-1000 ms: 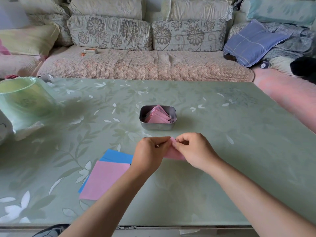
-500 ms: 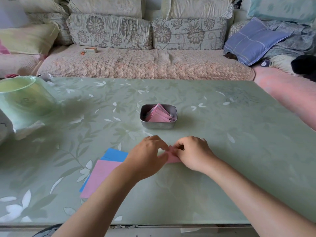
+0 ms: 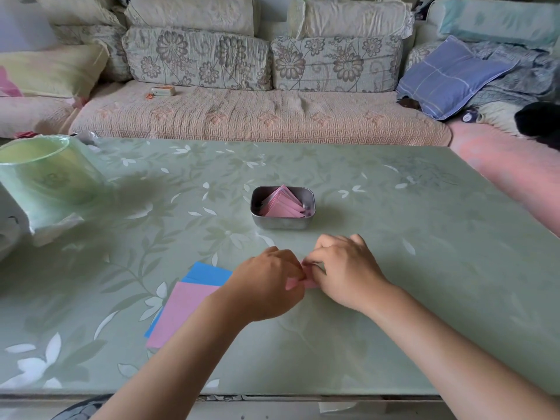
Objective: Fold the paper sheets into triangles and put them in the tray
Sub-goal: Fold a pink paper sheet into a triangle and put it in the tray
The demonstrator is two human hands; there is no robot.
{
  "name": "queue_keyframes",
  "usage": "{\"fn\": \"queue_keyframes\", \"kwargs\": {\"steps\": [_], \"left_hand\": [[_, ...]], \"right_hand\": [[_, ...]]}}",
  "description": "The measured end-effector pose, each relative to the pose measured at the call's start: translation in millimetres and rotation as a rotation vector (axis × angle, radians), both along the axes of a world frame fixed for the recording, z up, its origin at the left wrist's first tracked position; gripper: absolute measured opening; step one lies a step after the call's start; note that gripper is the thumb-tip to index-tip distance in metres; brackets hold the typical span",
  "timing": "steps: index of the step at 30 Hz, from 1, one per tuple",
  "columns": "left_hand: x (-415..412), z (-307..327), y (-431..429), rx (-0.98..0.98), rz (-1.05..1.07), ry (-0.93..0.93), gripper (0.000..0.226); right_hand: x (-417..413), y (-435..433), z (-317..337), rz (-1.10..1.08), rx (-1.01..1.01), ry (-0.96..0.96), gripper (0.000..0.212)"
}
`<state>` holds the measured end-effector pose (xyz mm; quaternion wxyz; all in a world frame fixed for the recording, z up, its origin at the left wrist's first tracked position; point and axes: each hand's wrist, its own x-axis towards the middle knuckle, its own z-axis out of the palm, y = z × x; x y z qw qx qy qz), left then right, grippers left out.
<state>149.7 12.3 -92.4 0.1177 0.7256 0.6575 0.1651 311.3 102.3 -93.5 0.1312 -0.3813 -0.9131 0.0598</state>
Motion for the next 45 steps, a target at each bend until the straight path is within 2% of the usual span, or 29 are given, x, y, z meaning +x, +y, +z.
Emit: {"fn": "queue_keyframes", "kwargs": {"steps": [3, 8, 12, 17, 23, 27, 30, 32, 40, 45], "left_hand": [[0.2, -2.4, -3.6, 0.026, -0.033, 0.039, 0.028], [4.1, -5.8, -13.4, 0.053, -0.064, 0.139, 0.039], [11.5, -9.0, -25.3, 0.077, -0.095, 0.297, 0.052], [15.7, -9.3, -36.1, 0.117, -0.110, 0.314, 0.052], [20.8, -13.9, -42.0, 0.124, -0.111, 0.256, 0.047], [22.9, -13.7, -42.4, 0.130, -0.111, 0.308, 0.051], [23.4, -12.9, -42.8, 0.090, -0.092, 0.262, 0.052], [23.7, -13.2, -43.0, 0.068, -0.084, 0.261, 0.054], [26.7, -16.7, -46.7, 0.091, -0.059, 0.292, 0.052], [26.9, -16.1, -51.5, 0.080, 0.050, 0.312, 0.043]], "right_hand": [[3.6, -3.5, -1.0, 0.027, -0.043, -0.066, 0.034], [2.2, -8.8, -2.6, 0.026, -0.028, -0.082, 0.036], [1.9, -11.4, -4.5, 0.021, -0.021, -0.073, 0.036], [4.7, -13.7, -7.9, 0.007, 0.023, -0.077, 0.034], [12.5, -15.2, -6.8, 0.010, -0.022, -0.086, 0.028], [15.7, -21.6, -8.2, -0.002, -0.018, -0.032, 0.028], [16.8, -26.5, -8.4, 0.032, -0.002, 0.073, 0.016], [18.9, -27.8, -7.3, 0.059, 0.015, 0.072, 0.012], [32.5, -40.3, -11.2, 0.156, 0.101, -0.059, 0.028], [38.1, -45.5, -13.9, 0.156, 0.073, -0.059, 0.032]]}}
